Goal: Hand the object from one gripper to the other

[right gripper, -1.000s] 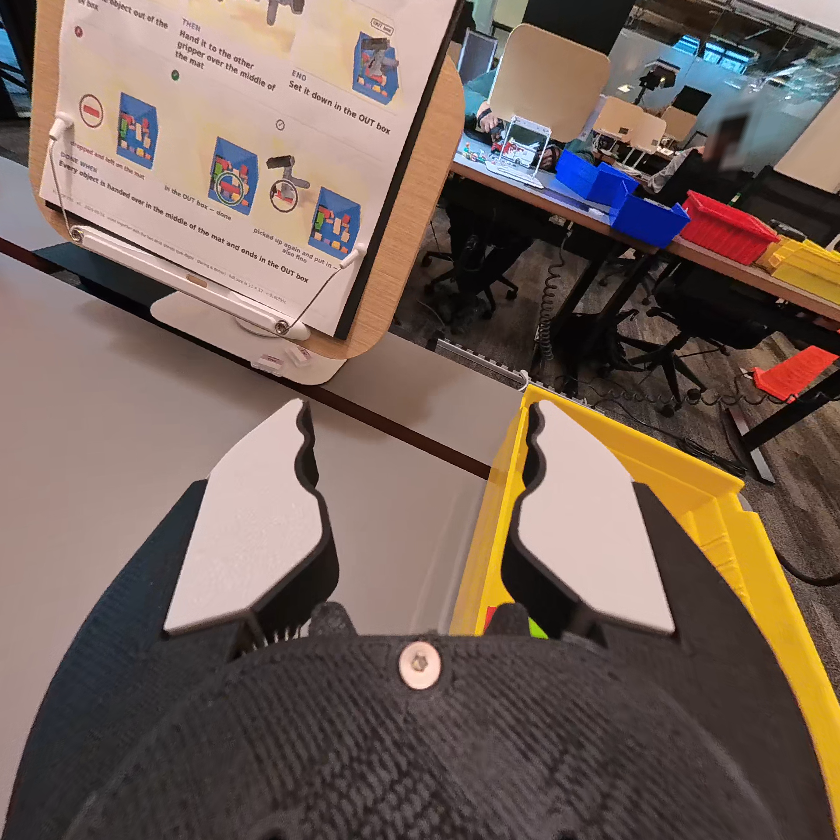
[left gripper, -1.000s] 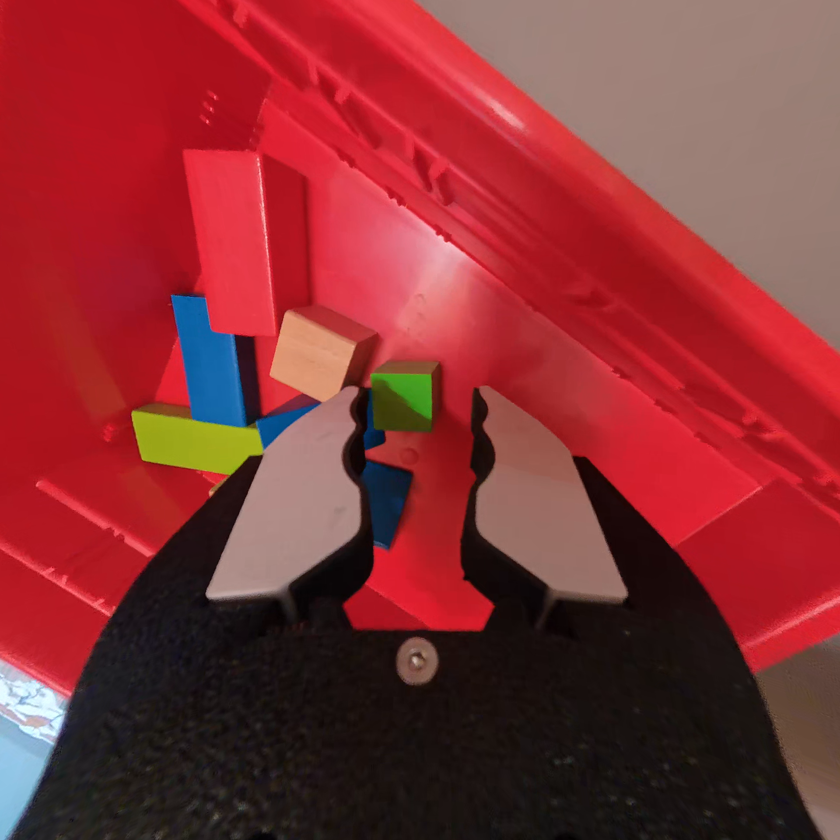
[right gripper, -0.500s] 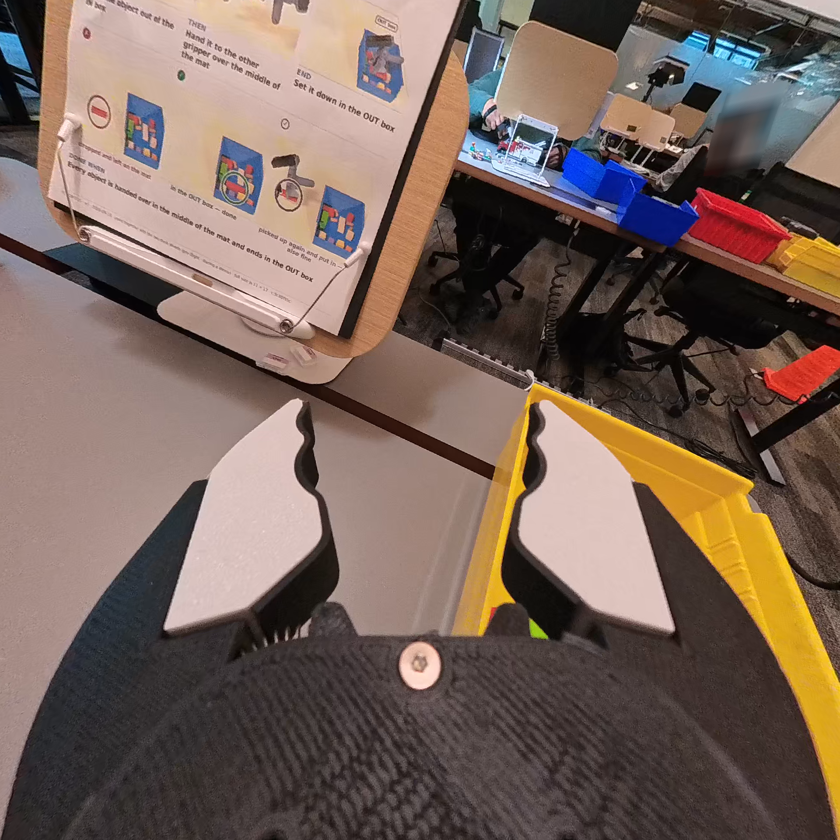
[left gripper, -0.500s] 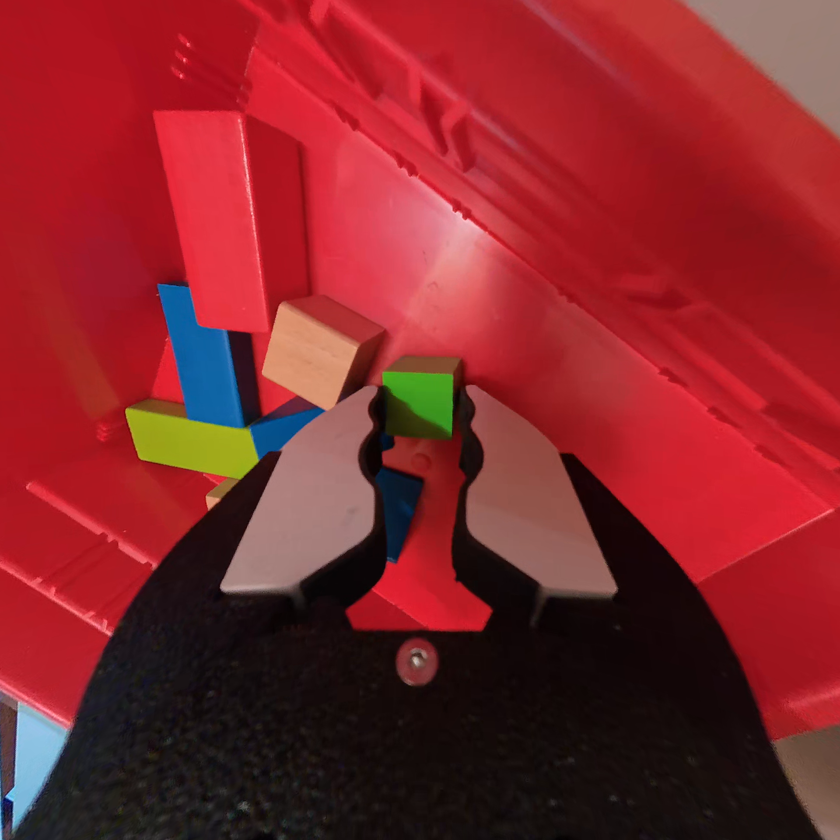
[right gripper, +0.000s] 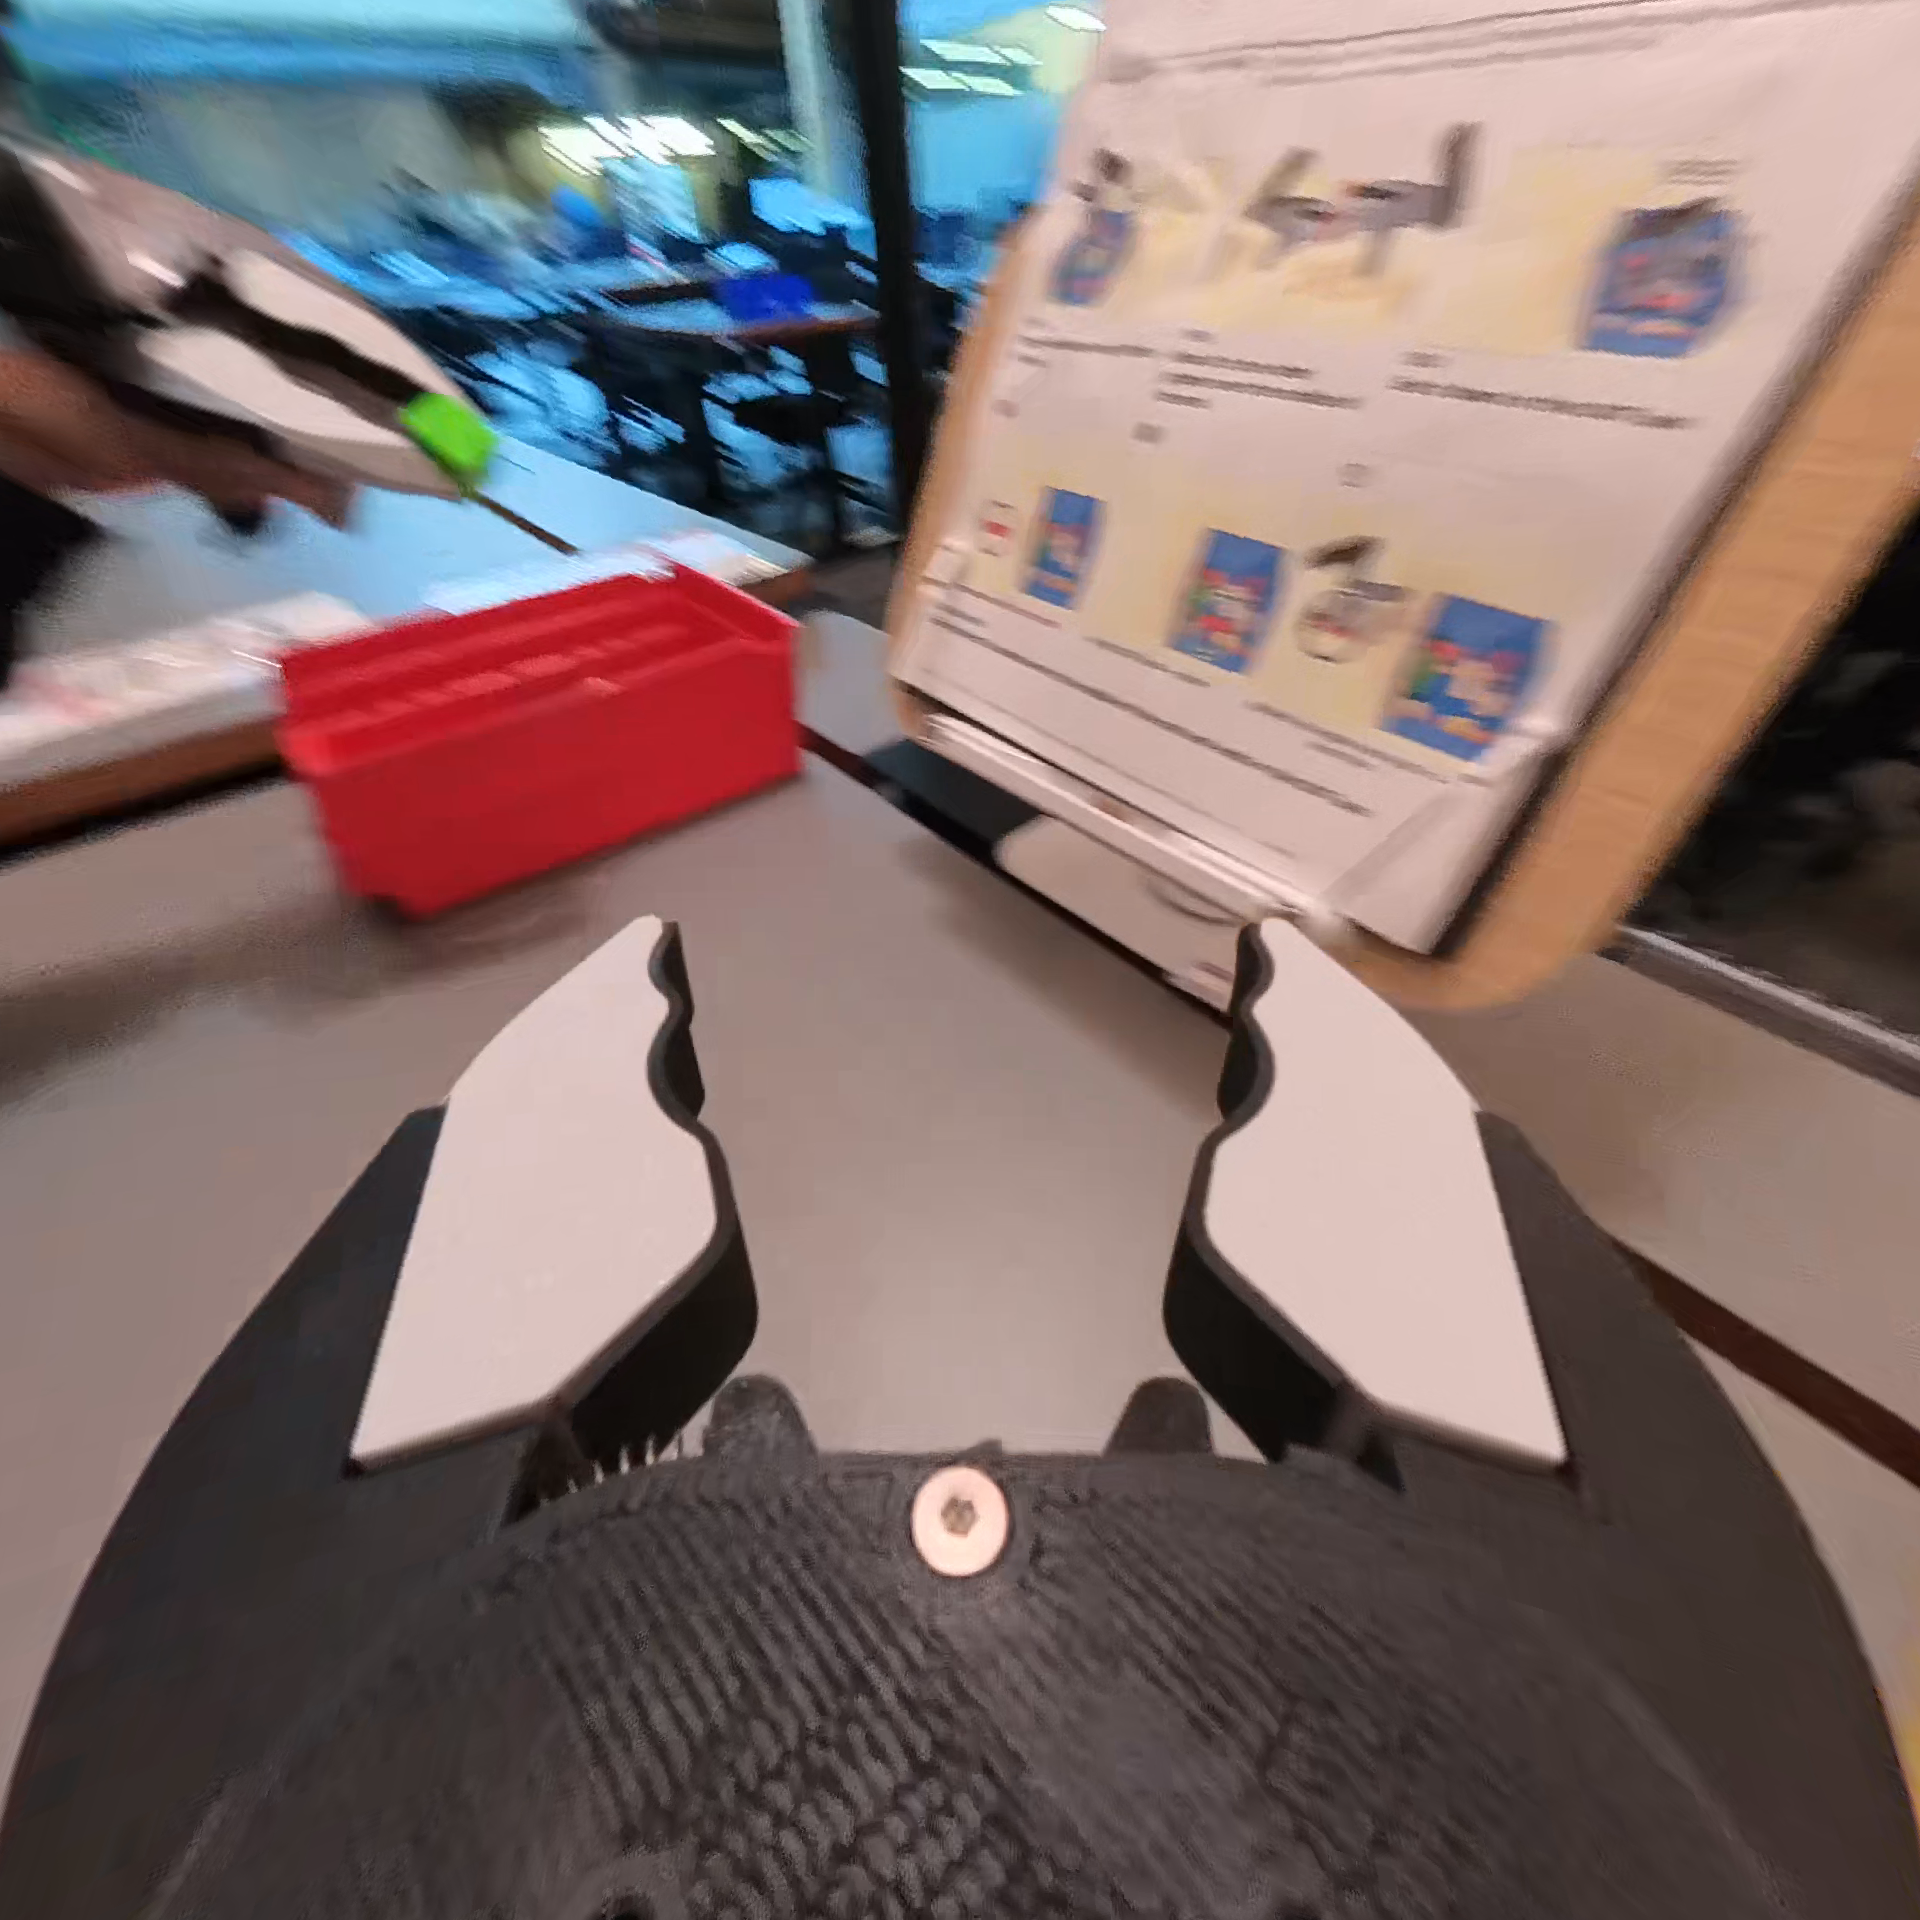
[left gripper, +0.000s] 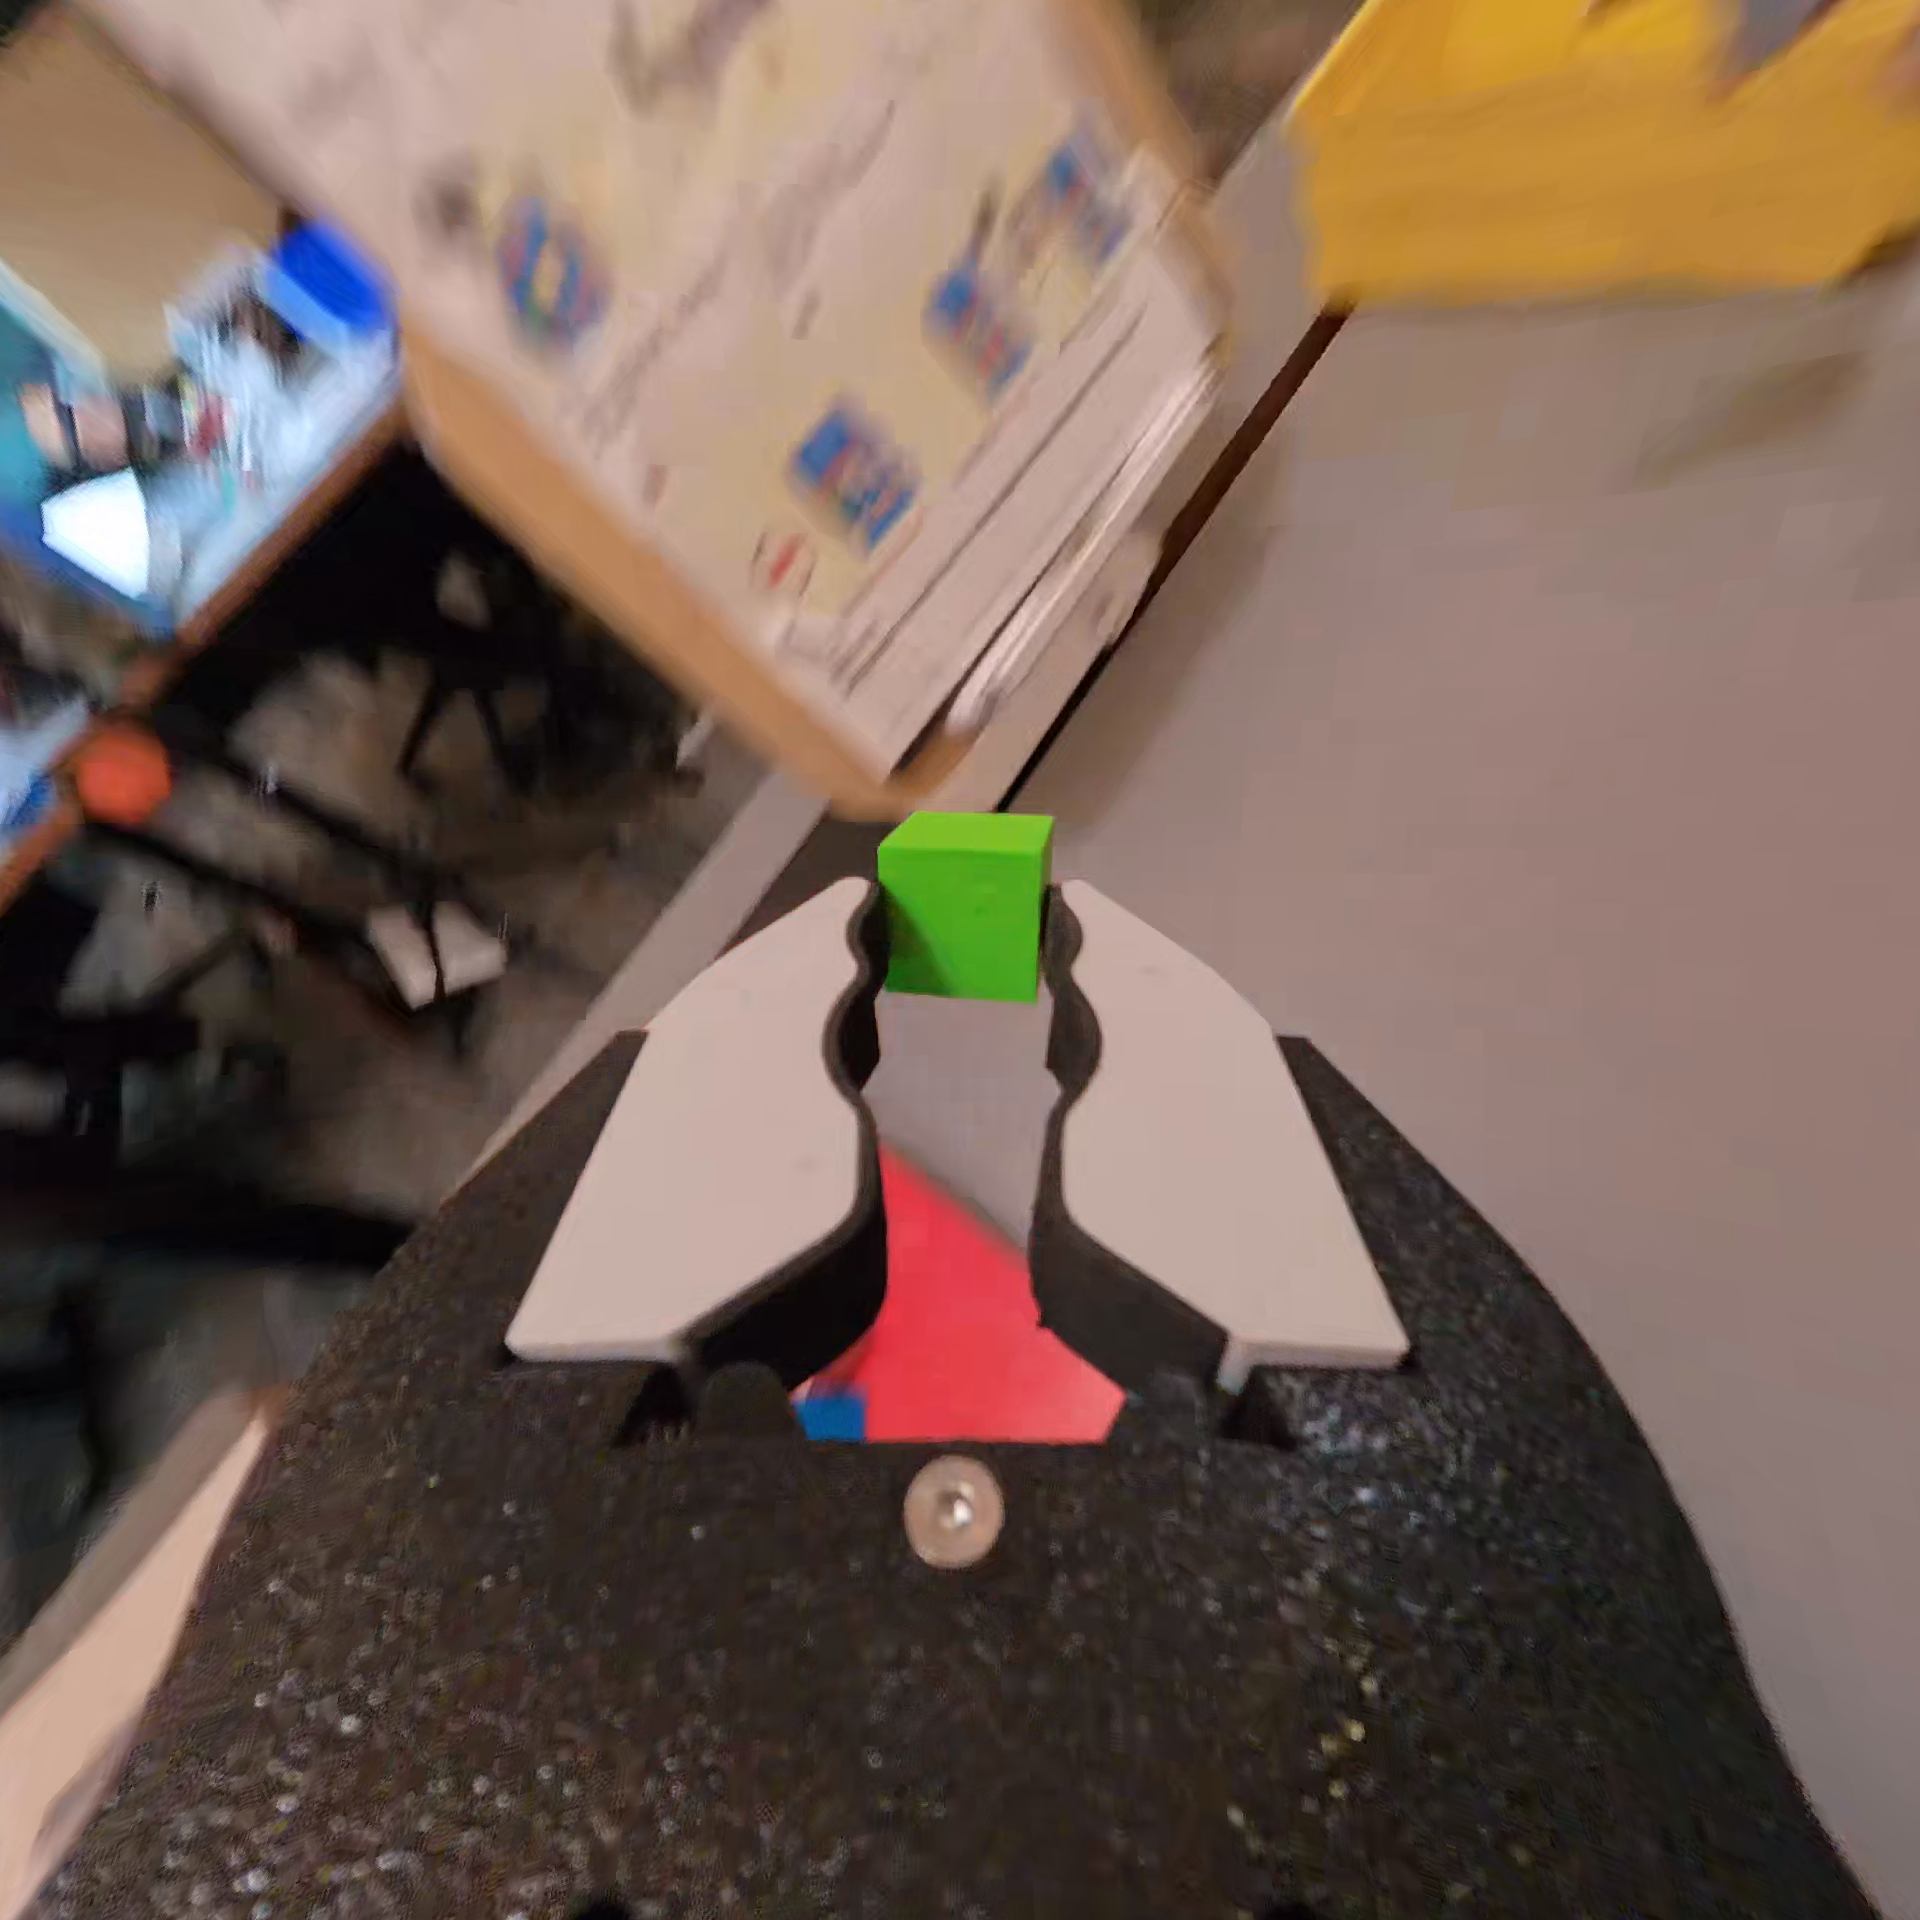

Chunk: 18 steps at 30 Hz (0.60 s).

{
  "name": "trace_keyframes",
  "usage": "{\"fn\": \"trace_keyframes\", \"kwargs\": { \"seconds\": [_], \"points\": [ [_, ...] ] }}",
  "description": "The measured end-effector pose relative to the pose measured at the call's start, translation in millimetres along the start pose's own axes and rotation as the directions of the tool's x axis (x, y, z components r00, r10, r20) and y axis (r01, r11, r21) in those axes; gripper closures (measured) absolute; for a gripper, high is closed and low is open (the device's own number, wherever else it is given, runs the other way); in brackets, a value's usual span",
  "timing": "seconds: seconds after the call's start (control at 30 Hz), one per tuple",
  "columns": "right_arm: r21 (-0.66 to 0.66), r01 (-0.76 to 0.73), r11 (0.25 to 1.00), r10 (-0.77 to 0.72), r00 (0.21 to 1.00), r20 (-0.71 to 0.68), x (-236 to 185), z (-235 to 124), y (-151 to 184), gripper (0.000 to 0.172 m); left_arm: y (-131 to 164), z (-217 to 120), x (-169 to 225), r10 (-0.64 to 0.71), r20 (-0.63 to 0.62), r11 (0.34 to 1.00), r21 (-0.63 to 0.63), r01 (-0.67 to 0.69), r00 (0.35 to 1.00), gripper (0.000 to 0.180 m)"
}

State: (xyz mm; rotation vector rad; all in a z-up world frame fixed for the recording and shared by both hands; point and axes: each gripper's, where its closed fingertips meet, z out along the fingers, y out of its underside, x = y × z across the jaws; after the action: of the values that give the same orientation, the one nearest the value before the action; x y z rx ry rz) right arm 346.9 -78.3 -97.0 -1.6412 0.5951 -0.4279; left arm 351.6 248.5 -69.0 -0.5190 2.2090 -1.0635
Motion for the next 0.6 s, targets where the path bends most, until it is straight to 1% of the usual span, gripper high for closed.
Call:
{"fn": "trace_keyframes", "kwargs": {
  "seconds": [0.03,0.1,0.13,0.2,0.27,0.37,0.43,0.47,0.5,0.53,0.6],
  "points": [
    [0.031,-0.051,0.998,0.048,0.994,0.095,-18.0,4.8,-4.9,0.070,-22.7,-0.4,19.5,0.027,-0.026,0.996,0.089,-0.025,0.999,0.152],
    [0.061,-0.144,0.988,0.123,0.955,0.270,-51.6,10.8,-13.1,0.068,-59.1,4.0,63.9,0.078,-0.091,0.967,0.249,-0.054,0.993,0.152],
    [0.052,-0.174,0.983,0.145,0.924,0.352,-67.9,12.3,-13.8,0.068,-72.9,7.4,87.7,0.094,-0.137,0.946,0.320,-0.046,0.986,0.152],
    [0.005,-0.214,0.977,0.183,0.845,0.502,-98.2,12.1,-12.2,0.063,-94.8,15.4,127.8,0.118,-0.193,0.894,0.447,-0.020,0.974,0.152],
    [-0.028,-0.267,0.963,0.230,0.765,0.602,-119.2,10.7,-14.1,0.063,-108.8,24.5,160.1,0.152,-0.219,0.846,0.532,-0.013,0.964,0.152],
    [-0.084,-0.362,0.928,0.316,0.650,0.691,-138.1,11.1,-15.3,0.067,-123.4,36.7,193.1,0.199,-0.213,0.785,0.619,-0.025,0.957,0.152],
    [-0.173,-0.422,0.890,0.403,0.551,0.731,-149.0,12.2,-11.3,0.069,-130.9,40.8,206.9,0.231,-0.202,0.742,0.670,-0.038,0.952,0.152],
    [-0.217,-0.440,0.871,0.438,0.499,0.747,-154.0,12.0,-9.0,0.071,-133.1,43.5,211.4,0.250,-0.203,0.731,0.680,-0.047,0.947,0.152],
    [-0.251,-0.453,0.855,0.465,0.459,0.757,-157.5,12.3,-7.2,0.077,-133.1,47.0,214.9,0.264,-0.211,0.739,0.671,-0.058,0.941,0.152],
    [-0.275,-0.469,0.839,0.489,0.429,0.760,-159.3,13.6,-6.4,0.081,-132.2,49.7,218.2,0.281,-0.213,0.748,0.660,-0.075,0.936,0.152],
    [-0.302,-0.505,0.808,0.523,0.383,0.761,-160.1,15.6,-7.5,0.087,-131.0,50.9,225.4,0.318,-0.214,0.736,0.670,-0.098,0.924,0.152]
  ]
}}
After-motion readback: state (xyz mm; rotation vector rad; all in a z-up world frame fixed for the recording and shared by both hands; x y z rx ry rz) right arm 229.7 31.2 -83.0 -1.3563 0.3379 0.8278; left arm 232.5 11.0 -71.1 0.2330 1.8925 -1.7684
